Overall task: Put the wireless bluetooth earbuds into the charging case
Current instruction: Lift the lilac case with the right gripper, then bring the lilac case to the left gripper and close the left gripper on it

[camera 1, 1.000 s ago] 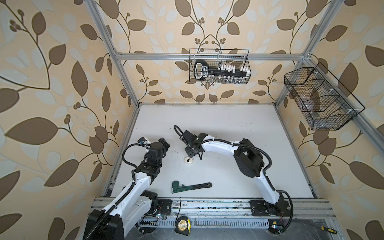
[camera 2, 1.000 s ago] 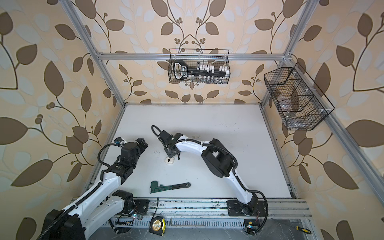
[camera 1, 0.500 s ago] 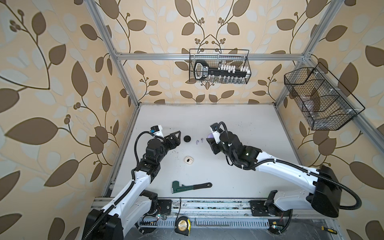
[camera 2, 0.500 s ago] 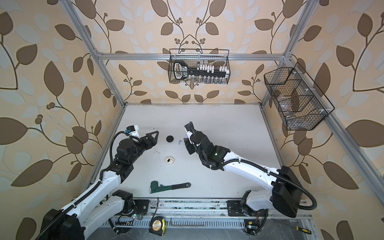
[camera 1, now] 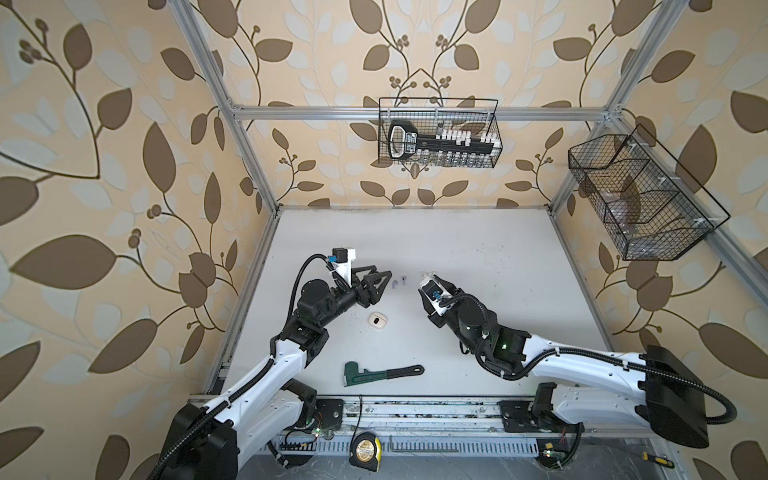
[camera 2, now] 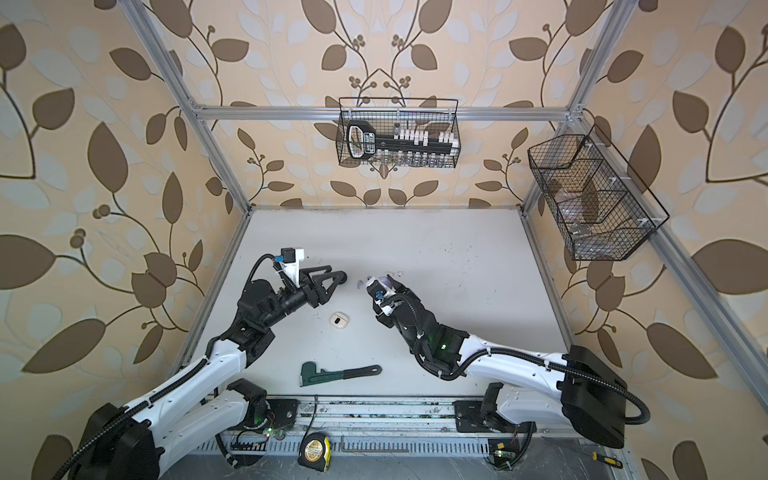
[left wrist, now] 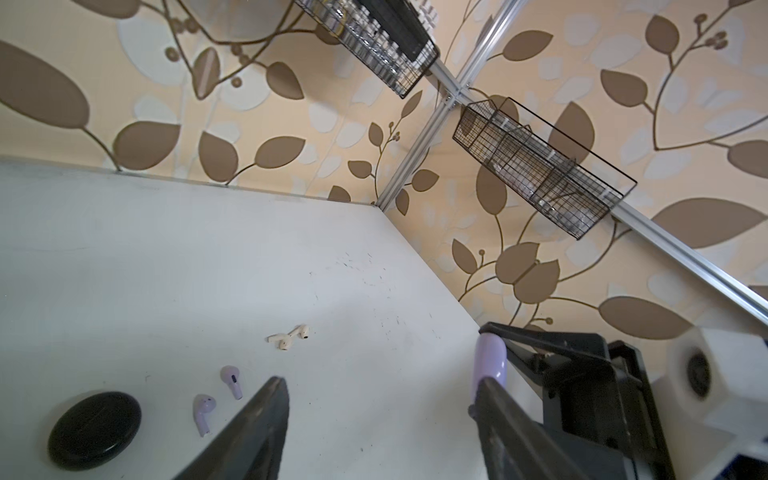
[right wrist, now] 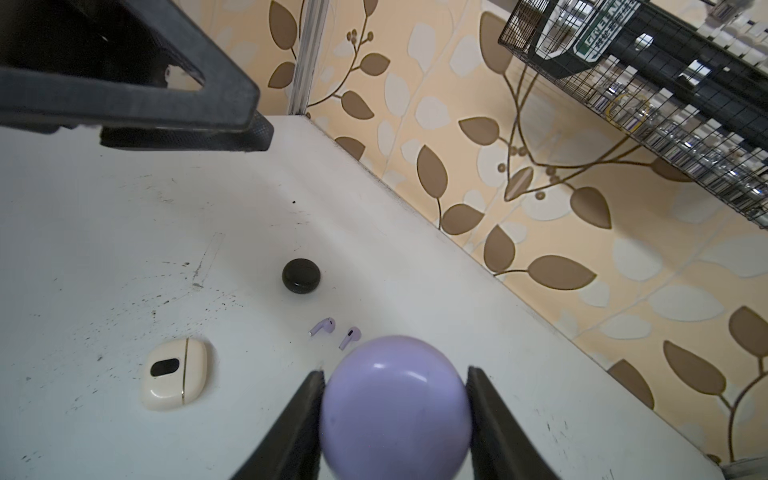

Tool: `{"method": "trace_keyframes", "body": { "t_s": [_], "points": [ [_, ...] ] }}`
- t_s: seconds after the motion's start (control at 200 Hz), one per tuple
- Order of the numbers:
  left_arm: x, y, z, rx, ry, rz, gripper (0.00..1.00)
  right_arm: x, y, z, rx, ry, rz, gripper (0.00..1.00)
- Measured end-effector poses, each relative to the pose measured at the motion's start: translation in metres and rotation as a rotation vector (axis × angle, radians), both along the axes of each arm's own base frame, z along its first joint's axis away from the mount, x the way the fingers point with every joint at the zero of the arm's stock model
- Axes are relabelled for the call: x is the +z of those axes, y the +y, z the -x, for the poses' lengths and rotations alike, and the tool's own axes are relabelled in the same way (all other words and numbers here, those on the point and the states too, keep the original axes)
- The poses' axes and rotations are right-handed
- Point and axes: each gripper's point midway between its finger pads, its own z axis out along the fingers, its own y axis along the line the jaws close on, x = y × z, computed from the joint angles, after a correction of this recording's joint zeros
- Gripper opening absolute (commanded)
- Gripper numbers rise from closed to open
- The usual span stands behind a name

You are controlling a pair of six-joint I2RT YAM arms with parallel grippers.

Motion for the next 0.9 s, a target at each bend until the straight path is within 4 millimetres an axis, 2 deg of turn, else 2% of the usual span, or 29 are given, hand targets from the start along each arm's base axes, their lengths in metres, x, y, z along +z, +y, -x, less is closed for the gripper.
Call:
{"method": "trace_keyframes", "body": {
  "t_s": [0.12,0.26,0.36,0.54,0.9],
  "points": [
    [-0.004,-0.013,0.009,-0.073,-0.021,-0.028,0.63,0.000,0.000,0.002,0.021,-0.034,0.020,0.06],
    [-0.009,-0.027,0.018,-0.149,-0.035,-0.062,0.59,-0.018,-0.007,0.012,0.066,-0.057,0.073,0.09],
    [-0.007,-0.038,0.025,-0.203,-0.050,-0.089,0.55,-0.023,-0.010,0.018,0.094,-0.079,0.092,0.11],
    [-0.001,-0.059,0.032,-0.295,-0.071,-0.130,0.52,-0.020,-0.012,0.025,0.127,-0.135,0.093,0.12],
    [-0.022,-0.088,0.040,-0.417,-0.011,-0.237,0.48,-0.010,-0.014,0.028,0.139,-0.193,0.088,0.11]
  ]
}}
